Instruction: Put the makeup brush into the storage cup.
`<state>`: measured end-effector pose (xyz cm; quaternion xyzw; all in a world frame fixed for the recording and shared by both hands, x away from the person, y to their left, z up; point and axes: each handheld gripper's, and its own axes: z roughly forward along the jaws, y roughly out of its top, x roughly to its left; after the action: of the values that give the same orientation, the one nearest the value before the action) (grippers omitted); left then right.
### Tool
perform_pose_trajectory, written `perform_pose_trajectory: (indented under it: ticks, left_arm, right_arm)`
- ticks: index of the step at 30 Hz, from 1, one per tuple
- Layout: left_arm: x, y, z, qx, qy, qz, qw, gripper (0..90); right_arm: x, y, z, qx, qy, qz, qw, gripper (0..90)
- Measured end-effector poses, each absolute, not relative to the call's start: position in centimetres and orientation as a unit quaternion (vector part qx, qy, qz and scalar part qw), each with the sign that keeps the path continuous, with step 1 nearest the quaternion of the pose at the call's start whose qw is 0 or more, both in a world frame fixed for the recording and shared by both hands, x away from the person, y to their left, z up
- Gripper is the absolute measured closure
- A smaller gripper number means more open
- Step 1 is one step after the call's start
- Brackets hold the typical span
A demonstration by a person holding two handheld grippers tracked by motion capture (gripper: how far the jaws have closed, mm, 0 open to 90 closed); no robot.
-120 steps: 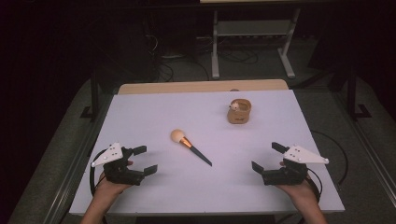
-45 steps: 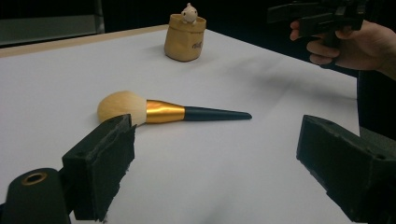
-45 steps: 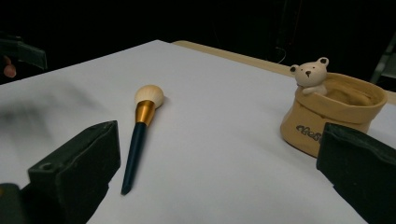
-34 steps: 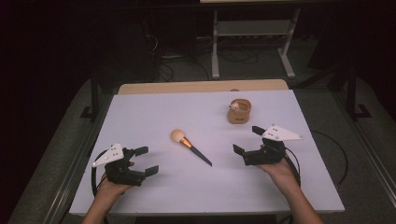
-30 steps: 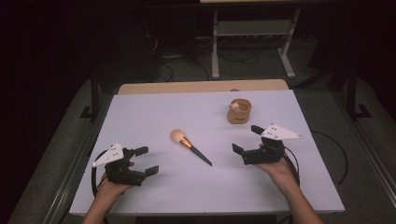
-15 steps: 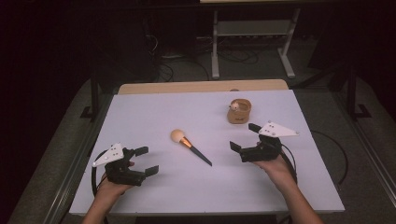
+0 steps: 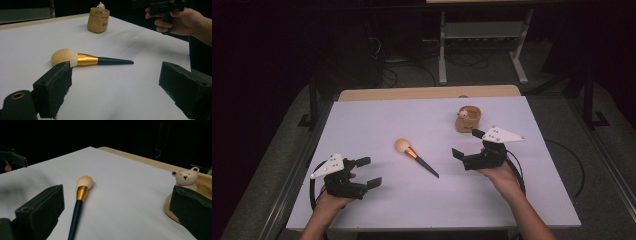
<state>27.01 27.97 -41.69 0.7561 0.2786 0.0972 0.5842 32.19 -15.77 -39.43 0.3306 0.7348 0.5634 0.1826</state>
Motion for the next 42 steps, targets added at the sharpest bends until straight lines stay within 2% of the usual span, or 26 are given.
perform_pose_trajectory:
  ticks: [42]
  left_arm:
    - [26.9, 27.9, -41.6, 0.754, 0.281, 0.095, 0.586, 10.9]
  right_arm:
    - [33.9, -12.5, -39.1, 0.306, 0.744, 0.568, 0.173, 0.0]
